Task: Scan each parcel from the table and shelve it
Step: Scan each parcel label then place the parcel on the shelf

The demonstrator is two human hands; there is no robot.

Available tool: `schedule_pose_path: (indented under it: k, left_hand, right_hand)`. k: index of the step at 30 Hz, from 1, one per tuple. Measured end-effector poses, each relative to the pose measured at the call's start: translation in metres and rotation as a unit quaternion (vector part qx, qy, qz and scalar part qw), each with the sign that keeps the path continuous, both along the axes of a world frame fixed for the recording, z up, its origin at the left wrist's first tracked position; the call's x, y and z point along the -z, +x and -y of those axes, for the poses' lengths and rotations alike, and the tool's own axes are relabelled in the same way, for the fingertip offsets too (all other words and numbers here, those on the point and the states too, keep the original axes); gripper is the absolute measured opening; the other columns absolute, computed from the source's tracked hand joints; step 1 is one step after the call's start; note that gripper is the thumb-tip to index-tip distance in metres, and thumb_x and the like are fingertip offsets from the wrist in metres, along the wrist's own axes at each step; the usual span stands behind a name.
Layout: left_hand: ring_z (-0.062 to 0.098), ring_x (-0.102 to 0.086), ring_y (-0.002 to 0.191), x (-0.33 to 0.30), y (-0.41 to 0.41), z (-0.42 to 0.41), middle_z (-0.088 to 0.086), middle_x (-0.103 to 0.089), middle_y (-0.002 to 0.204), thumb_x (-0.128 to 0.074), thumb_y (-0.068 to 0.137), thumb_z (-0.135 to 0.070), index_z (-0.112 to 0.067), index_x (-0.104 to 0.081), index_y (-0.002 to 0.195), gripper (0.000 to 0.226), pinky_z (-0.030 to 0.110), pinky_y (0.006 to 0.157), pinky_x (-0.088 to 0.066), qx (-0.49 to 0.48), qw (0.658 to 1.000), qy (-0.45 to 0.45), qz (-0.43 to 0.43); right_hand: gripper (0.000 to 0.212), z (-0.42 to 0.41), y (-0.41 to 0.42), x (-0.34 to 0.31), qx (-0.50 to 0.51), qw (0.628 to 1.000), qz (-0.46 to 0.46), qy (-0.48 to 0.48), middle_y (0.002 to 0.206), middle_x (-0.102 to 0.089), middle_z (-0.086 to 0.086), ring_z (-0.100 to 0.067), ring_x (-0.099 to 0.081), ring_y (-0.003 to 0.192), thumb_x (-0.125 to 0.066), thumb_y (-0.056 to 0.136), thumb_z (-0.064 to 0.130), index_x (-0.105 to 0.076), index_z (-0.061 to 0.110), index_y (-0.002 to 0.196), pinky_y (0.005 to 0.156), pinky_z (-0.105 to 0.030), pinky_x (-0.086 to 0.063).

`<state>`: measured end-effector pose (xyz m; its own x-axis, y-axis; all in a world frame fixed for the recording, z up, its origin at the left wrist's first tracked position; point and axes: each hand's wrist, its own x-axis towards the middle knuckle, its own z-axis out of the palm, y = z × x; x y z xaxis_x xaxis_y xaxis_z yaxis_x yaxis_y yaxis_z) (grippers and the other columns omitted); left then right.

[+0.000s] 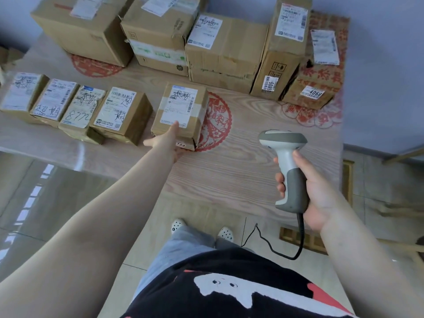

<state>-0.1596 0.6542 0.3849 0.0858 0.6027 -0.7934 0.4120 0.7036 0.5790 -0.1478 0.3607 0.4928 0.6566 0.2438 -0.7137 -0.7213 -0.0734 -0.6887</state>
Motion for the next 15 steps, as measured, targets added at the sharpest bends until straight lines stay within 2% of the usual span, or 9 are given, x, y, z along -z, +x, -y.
schedule_pose_path:
  k: [2,5,8,12,15]
  left_hand:
    - [0.030,-0.054,0.116,0.001,0.001,-0.010,0.001,-0.042,0.143,-0.083,0.069,-0.057,-0.030,-0.022,0.151,0.106,0.045,0.091,-0.057,0.015,0.999,0.037,-0.034]
    - [0.032,-0.053,0.120,0.006,-0.003,-0.021,0.001,-0.044,0.144,-0.079,0.063,-0.068,-0.030,-0.037,0.147,0.102,0.042,0.086,-0.056,0.090,0.992,0.072,-0.051]
    - [0.030,-0.059,0.111,0.012,-0.005,-0.019,0.003,-0.054,0.132,-0.086,0.063,-0.059,-0.015,-0.051,0.134,0.091,0.040,0.086,-0.055,0.140,0.984,0.096,-0.047]
    - [0.019,-0.061,0.094,0.026,-0.005,0.004,0.002,-0.061,0.116,-0.088,0.069,-0.045,-0.011,-0.051,0.127,0.077,0.038,0.090,-0.056,0.207,0.977,0.051,0.011]
    - [0.021,-0.059,0.111,0.028,-0.003,0.019,0.002,-0.060,0.122,-0.090,0.060,-0.052,-0.011,-0.050,0.131,0.092,0.041,0.105,-0.047,0.266,0.963,0.035,0.037]
  right_hand:
    - [0.038,0.000,0.002,-0.002,0.002,1.000,0.001,0.001,0.068,-0.061,-0.001,-0.010,-0.054,0.056,-0.052,0.095,0.049,-0.072,0.017,0.101,0.068,-0.025,-0.042]
    - [0.039,0.000,0.002,-0.002,0.006,1.000,0.001,0.002,0.068,-0.060,-0.002,-0.011,-0.054,0.056,-0.053,0.095,0.048,-0.071,0.015,0.104,0.066,-0.025,-0.043]
    - [0.040,0.000,0.002,0.000,0.002,1.000,0.005,0.000,0.070,-0.060,-0.003,-0.012,-0.054,0.057,-0.053,0.094,0.049,-0.071,0.015,0.106,0.064,-0.026,-0.041]
    - [0.039,-0.002,0.001,0.001,-0.005,1.000,0.003,0.001,0.070,-0.059,-0.002,-0.012,-0.053,0.058,-0.052,0.095,0.049,-0.071,0.016,0.104,0.066,-0.026,-0.041]
    - [0.041,-0.004,0.002,0.002,-0.007,1.000,0.001,-0.004,0.070,-0.059,-0.002,-0.012,-0.053,0.058,-0.051,0.094,0.050,-0.070,0.016,0.106,0.065,-0.026,-0.041]
